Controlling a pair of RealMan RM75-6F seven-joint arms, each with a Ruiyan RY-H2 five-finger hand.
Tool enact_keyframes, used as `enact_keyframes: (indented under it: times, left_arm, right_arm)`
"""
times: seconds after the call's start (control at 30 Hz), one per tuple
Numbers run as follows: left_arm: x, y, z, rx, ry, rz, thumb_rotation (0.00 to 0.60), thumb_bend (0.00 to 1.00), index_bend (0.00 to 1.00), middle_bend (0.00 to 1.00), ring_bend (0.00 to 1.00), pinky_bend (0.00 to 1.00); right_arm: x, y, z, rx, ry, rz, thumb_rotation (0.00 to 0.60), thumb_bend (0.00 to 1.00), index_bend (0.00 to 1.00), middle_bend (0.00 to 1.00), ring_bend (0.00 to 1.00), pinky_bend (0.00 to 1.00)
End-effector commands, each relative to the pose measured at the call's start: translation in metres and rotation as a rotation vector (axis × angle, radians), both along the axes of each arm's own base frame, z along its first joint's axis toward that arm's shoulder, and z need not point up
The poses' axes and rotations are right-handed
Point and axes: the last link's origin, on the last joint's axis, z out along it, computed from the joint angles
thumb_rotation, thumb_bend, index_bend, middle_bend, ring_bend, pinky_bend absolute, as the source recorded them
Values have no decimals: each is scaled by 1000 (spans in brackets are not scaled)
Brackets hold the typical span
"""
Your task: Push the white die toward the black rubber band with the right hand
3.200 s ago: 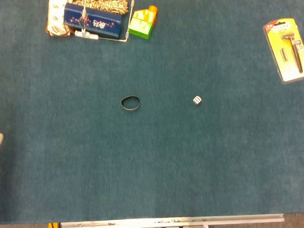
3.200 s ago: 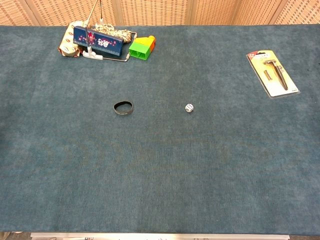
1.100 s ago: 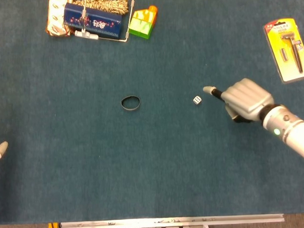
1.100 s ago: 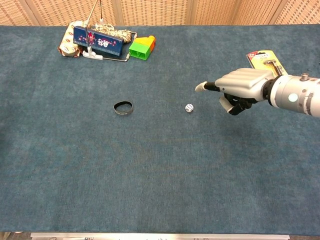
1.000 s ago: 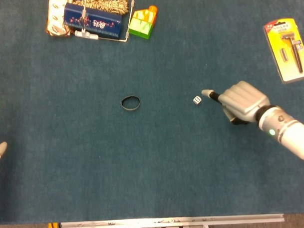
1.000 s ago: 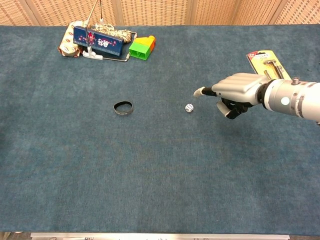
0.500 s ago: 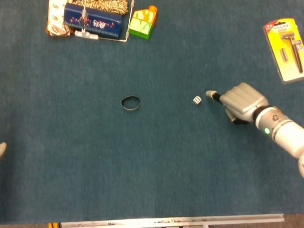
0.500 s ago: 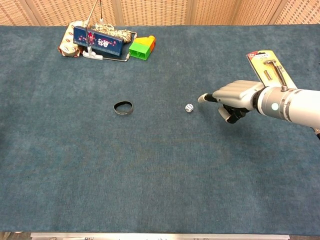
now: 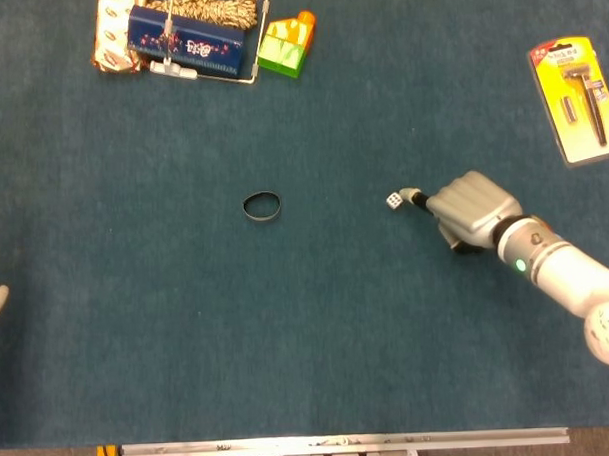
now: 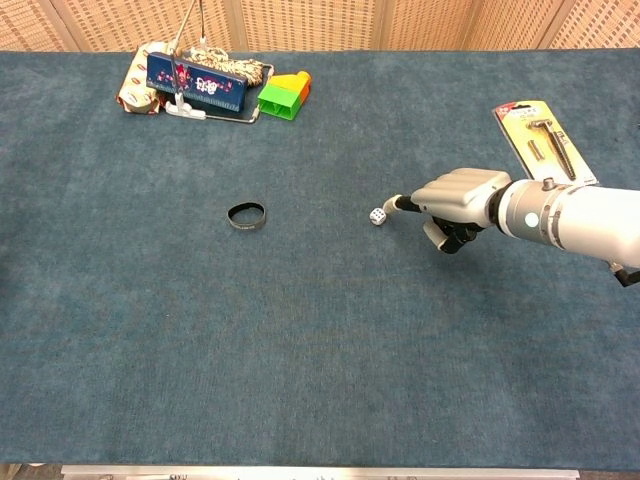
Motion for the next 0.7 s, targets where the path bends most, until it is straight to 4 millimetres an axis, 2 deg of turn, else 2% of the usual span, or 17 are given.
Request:
enact_keyframes:
  times: [0.03, 0.43, 0.7]
  left_arm:
    - [0, 0, 0, -1, 0, 1, 600, 168, 207, 212, 284, 298]
    - [-3, -1, 1, 5, 0, 6, 600, 168, 207, 212, 284, 298]
    - [-3, -1, 0, 0, 0, 4, 600, 168, 207, 213, 284, 297]
  right_arm:
    - [2, 3, 0, 7, -7, 8, 600, 822, 43, 1000, 1000, 985]
    - [17, 15, 0, 29, -65, 57, 600, 821, 43, 1000, 1000, 985]
    - [9, 9, 5, 5, -36, 40, 600, 822, 43, 1000, 1000, 985]
